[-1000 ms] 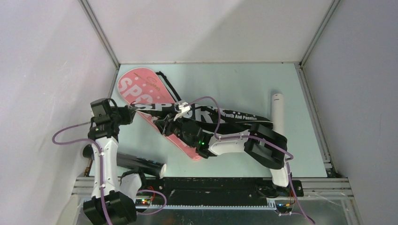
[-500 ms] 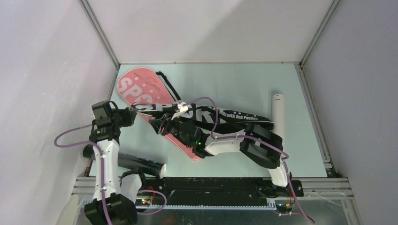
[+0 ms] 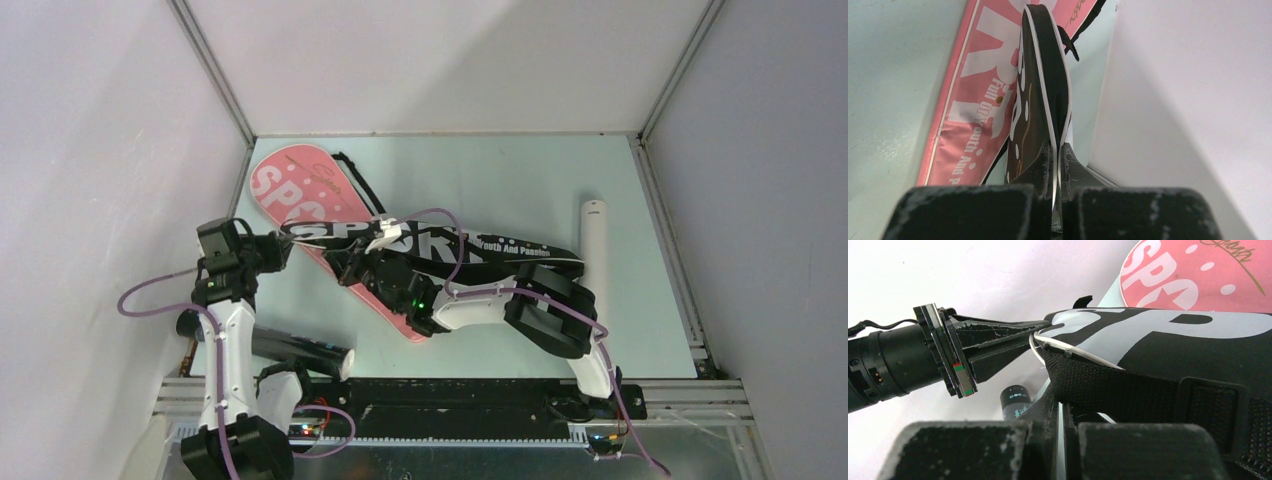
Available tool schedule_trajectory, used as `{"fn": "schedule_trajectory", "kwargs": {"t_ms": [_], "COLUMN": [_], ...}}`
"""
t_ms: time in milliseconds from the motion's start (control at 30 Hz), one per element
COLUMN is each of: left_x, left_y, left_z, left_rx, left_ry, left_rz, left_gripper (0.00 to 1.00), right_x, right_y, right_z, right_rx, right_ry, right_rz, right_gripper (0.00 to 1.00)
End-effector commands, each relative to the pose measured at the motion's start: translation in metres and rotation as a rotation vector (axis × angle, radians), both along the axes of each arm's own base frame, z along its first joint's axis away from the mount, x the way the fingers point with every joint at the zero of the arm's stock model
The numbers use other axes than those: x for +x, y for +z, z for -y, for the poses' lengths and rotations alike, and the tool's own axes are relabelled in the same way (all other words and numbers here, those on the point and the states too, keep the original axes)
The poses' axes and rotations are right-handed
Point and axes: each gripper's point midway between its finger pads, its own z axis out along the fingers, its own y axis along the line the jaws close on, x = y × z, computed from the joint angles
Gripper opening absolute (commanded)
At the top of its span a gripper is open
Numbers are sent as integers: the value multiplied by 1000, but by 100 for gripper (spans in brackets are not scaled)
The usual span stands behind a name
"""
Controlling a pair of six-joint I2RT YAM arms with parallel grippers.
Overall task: Pack up the badminton gear
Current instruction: Zip the racket bag at the center of the board.
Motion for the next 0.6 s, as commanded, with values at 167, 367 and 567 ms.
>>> {"fn": "schedule_trajectory", "kwargs": {"t_ms": [167, 367, 567], "left_x": [-3, 4, 8], "left_y": [18, 30, 36], "left_z": [1, -10, -28], "left_rx": [7, 48, 119], "left_ry": [-3, 26, 78], "left_rz": [21, 39, 32], "left_gripper": [0, 0, 0], "right_x": [15, 3, -5], "right_y": [19, 2, -4], "right_z": [10, 24, 48], "right_rx": [17, -87, -190], "right_ry": [-69, -28, -8], "right_rz": [44, 109, 195], "right_gripper": [0, 0, 0]}}
